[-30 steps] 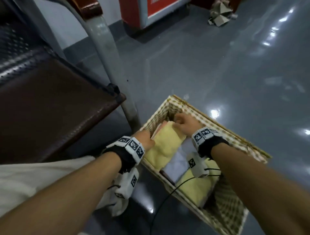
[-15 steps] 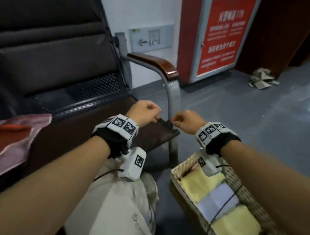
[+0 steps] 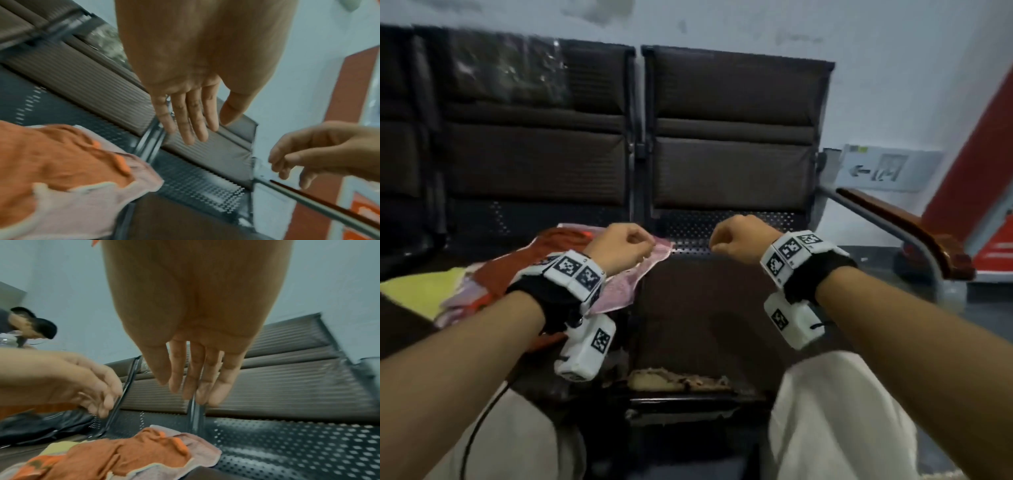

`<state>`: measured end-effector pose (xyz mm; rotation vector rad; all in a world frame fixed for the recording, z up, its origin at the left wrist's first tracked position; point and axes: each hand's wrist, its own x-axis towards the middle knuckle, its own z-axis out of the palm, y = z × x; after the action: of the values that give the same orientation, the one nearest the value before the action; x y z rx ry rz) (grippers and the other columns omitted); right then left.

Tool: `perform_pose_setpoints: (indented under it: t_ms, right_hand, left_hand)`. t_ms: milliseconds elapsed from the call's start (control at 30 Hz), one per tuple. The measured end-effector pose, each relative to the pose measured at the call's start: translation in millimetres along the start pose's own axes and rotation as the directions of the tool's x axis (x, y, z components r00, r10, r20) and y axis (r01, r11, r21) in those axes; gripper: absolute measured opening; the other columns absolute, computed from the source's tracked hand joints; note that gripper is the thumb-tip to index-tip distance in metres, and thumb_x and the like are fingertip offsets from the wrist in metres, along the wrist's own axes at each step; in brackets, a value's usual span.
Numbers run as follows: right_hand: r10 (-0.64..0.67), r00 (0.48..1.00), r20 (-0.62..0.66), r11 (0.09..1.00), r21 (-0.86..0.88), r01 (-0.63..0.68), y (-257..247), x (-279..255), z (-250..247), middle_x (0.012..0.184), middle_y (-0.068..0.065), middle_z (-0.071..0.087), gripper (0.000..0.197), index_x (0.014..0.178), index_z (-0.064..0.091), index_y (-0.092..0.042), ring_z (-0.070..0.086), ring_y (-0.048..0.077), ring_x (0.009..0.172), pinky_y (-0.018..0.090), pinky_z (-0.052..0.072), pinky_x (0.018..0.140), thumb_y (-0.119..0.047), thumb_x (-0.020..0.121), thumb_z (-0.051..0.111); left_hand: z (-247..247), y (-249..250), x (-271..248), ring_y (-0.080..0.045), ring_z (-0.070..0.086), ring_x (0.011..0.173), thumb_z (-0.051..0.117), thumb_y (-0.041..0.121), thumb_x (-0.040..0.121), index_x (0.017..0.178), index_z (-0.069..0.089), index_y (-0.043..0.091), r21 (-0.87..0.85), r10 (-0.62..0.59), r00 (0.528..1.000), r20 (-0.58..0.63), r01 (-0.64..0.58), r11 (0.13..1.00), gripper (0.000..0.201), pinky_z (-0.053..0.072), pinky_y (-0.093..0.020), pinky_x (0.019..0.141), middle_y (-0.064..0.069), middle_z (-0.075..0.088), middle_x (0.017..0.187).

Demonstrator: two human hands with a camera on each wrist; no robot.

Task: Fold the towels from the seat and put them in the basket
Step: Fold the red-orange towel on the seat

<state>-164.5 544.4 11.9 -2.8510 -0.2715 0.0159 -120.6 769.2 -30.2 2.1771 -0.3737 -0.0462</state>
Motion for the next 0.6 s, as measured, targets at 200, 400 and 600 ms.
perform_pose_setpoints:
  t_ms: [200,400,600]
  right_hand:
    - [-0.111,0.987,0.114,0.993,0.044,0.106,-56.5,76.6,70.6,0.107,0.001,0.070,0.020,0.103,0.072,-0.017,0.062,0.016,0.101,0.017,0.038,0.079,-0.021,0.088,0.060]
    - [-0.194,0.954,0.229,0.976,0.144,0.164,-83.0,124.7,146.4,0.101,0.003,0.071,0.015,0.097,0.072,-0.014,0.061,0.019,0.100,0.023,0.046,0.087,-0.016,0.086,0.062]
    - [-0.285,0.912,0.296,0.941,0.268,0.207,-94.0,131.5,189.0,0.107,0.006,0.065,0.052,0.131,0.051,-0.017,0.059,0.016,0.096,0.024,0.044,0.087,-0.013,0.083,0.068]
  left_hand:
    - [-53.8,-110.4,-0.9,-0.018,0.060,0.094,0.067,0.017,0.083,0.097,0.067,0.016,0.387,-0.230,0.970,0.082,0.182,0.904,0.015,0.043,-0.024,0.084,-0.004,0.067,0.102]
    - [-61.2,-165.0,-6.3,-0.015,0.056,0.092,0.074,0.048,0.072,0.104,0.061,0.016,0.612,-0.411,0.871,0.268,0.175,0.771,0.047,0.043,-0.024,0.079,0.002,0.060,0.096]
    - [-63.5,-160.6,-4.3,-0.009,0.058,0.080,0.073,0.026,0.079,0.092,0.072,0.018,0.600,-0.264,0.876,0.404,-0.036,0.800,0.015,0.043,-0.019,0.073,0.002,0.068,0.087]
